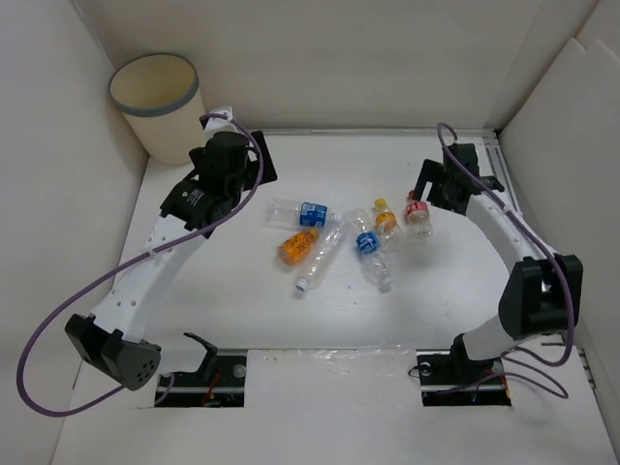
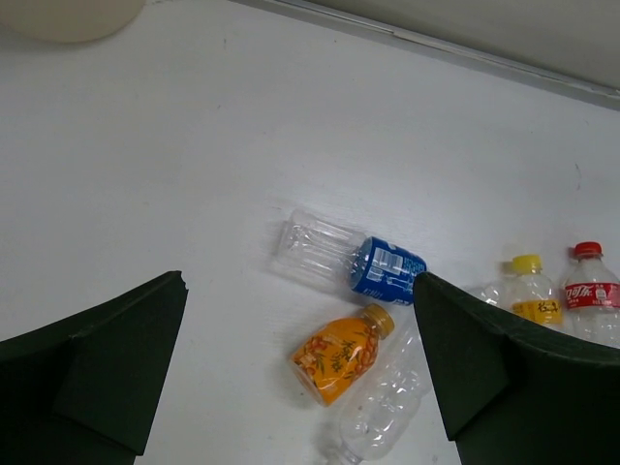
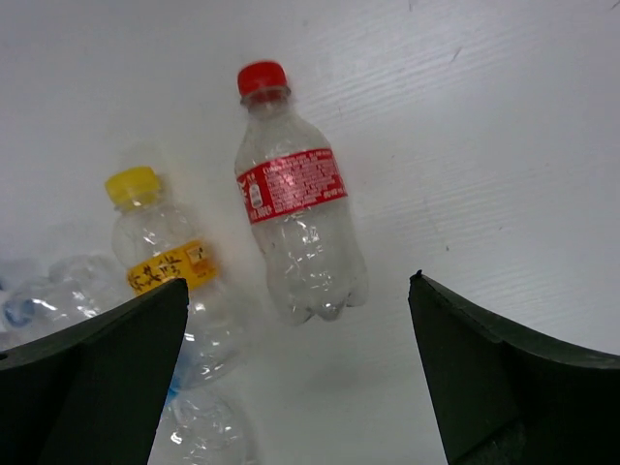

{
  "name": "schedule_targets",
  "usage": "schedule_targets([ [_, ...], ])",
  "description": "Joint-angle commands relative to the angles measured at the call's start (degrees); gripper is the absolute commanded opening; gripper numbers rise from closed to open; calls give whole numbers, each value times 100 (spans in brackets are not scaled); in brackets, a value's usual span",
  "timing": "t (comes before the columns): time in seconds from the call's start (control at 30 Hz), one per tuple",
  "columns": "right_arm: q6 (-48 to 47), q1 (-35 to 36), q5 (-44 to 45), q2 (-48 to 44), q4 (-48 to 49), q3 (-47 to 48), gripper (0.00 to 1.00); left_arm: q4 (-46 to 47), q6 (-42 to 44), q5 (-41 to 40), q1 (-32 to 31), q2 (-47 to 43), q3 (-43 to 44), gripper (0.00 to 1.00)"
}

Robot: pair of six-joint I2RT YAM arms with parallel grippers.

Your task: Put the plastic bottles in the bin

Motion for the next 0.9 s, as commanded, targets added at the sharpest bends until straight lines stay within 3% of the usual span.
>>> schedule_targets([
  [0.0, 72, -26, -366, 155, 364, -176, 99, 169, 45, 186, 19, -11, 23, 100],
  [0.53, 239, -132, -515, 1368, 496, -352, 93, 222, 98, 414, 19, -64, 23, 100],
  [0.73, 239, -132, -718, 1720, 558, -300, 83, 169, 98, 467, 19, -11, 23, 100],
  [0.87, 239, -132, -771, 1773, 619, -360, 66, 117, 45, 467, 19, 42, 23, 100],
])
